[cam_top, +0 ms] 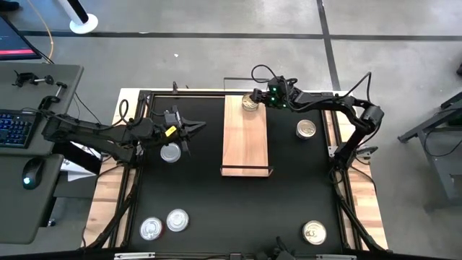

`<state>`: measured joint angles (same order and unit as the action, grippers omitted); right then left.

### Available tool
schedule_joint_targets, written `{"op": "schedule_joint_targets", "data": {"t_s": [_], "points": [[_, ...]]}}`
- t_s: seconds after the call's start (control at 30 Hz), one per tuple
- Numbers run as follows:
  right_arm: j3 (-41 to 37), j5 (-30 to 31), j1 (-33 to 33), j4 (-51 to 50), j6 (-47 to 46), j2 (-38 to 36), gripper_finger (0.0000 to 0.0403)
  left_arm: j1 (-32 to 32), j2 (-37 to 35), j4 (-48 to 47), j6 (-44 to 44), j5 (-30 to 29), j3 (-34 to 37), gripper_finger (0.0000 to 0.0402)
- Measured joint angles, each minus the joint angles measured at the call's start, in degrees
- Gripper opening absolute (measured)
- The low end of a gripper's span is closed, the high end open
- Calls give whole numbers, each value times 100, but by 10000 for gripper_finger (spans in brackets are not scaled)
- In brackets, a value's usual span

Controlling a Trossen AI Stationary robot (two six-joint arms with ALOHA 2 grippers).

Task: Stack canned seafood by type on shelf
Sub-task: Put the green tuna can on the shelf

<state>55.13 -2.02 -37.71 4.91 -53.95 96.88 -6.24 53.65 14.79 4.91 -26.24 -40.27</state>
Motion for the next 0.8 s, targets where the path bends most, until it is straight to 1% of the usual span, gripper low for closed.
{"op": "schedule_joint_targets", "data": {"t_s": [0.17, 0.63, 0.73, 0.8], "points": [[0, -230, 13, 4, 0, 0, 323, 0, 0, -2, 37, -2, 0, 0], [0, -327, 342, 57, -3, 0, 323, 0, 0, -212, 41, -7, 0, 0], [0, -546, 384, 147, -51, 0, 323, 0, 0, -263, 42, -7, -1, 0], [-2, -811, 390, 131, -107, -50, 323, 0, -3, -476, 165, -9, -3, 0]]}}
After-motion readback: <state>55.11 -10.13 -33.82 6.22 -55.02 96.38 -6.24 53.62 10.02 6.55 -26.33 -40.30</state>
